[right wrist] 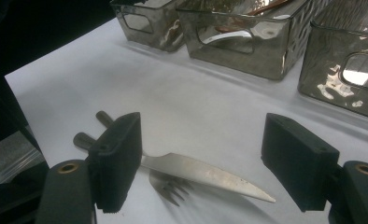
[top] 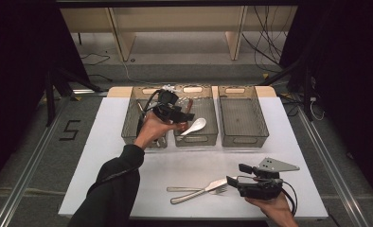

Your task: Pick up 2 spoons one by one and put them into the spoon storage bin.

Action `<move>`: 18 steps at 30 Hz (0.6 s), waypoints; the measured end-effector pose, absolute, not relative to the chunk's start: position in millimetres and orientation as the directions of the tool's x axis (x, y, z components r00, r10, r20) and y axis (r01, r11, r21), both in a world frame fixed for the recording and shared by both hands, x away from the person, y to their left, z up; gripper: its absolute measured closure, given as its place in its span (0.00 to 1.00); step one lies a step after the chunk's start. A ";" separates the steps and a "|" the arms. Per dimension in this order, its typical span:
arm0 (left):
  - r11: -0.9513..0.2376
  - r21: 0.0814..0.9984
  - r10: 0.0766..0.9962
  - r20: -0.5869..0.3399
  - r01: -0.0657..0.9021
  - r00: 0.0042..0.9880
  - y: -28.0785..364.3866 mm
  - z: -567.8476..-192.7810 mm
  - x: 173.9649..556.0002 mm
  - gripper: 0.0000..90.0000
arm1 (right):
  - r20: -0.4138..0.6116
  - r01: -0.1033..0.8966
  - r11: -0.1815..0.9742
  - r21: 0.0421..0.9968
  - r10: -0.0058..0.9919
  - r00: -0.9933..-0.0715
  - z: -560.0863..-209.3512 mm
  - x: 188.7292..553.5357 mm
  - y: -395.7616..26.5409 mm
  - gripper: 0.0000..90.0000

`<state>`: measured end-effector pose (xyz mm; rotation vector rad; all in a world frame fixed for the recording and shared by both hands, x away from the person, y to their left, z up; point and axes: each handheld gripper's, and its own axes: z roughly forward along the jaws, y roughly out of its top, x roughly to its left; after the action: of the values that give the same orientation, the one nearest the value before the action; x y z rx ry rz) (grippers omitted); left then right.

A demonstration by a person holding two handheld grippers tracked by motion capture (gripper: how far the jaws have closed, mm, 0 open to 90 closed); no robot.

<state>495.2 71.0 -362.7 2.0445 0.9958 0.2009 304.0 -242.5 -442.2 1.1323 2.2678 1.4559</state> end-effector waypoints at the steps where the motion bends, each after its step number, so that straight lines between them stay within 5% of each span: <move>1: -0.335 0.744 0.711 -0.202 0.577 0.674 71.8 -362.6 493.6 0.35 | 0.213 0.486 0.213 0.848 0.702 -0.680 -442.2 304.0 -242.6 0.33; 18: -0.328 0.770 0.683 -0.207 0.547 0.701 92.2 -368.6 455.4 0.26 | 0.214 0.488 0.216 0.846 0.701 -0.681 -442.3 303.6 -241.5 0.33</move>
<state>455.4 92.2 -368.6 2.0164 0.9421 0.1924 303.6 -241.5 -442.3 1.1323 2.2719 1.4540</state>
